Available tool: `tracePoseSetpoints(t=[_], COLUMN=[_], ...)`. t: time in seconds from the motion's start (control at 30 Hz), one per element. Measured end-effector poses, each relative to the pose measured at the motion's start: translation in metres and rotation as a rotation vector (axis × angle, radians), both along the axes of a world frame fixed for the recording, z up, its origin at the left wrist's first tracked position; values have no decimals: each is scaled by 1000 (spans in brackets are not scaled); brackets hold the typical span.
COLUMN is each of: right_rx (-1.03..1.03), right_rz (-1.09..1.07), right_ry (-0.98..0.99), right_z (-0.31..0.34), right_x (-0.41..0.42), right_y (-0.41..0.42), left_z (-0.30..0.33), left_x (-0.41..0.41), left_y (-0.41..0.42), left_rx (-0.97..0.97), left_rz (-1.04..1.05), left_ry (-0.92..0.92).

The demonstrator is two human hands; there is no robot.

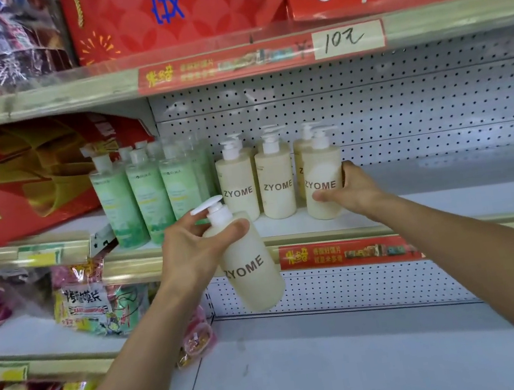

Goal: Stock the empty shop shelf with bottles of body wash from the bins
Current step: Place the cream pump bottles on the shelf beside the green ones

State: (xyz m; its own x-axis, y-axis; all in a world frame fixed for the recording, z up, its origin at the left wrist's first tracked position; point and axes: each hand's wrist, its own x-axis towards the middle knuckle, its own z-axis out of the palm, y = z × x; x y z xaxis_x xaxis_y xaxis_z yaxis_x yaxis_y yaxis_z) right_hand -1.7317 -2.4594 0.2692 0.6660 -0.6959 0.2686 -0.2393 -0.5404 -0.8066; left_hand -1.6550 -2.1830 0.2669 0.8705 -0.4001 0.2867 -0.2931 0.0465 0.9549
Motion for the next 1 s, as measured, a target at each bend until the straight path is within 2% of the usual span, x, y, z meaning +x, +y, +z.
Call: tracePoseSetpoints(t=[0.27, 0.33, 0.43, 0.5, 0.6, 0.67, 0.8, 0.93, 1.0], right_rx=[55, -16, -278, -248, -54, -16, -45, -43, -32], right_rz=[-2, -83, -211, -4, 453, 517, 401, 333, 274], right_ry=[33, 36, -249, -358, -131, -46, -113, -189, -232], right_z=[-1, -5, -10, -7, -2, -1, 2, 6, 8], right_x=[10, 8, -4, -12, -12, -4, 12, 22, 29], right_y=[-3, 1, 24, 52, 95, 114, 132, 129, 125], left_z=[4, 9, 18, 27, 38, 44, 47, 54, 59], left_x=[1, 0, 3, 7, 10, 10, 16, 22, 29], left_y=[-7, -6, -5, -5, -9, -13, -21, -21, -15], left_rx=[-14, -4, 22, 46, 44, 9, -11, 4, 32], left_rz=[-4, -1, 2, 8, 10, -5, 4, -86, -47], left_ry=[-13, -29, -55, -64, -82, -99, -140, -207, -278])
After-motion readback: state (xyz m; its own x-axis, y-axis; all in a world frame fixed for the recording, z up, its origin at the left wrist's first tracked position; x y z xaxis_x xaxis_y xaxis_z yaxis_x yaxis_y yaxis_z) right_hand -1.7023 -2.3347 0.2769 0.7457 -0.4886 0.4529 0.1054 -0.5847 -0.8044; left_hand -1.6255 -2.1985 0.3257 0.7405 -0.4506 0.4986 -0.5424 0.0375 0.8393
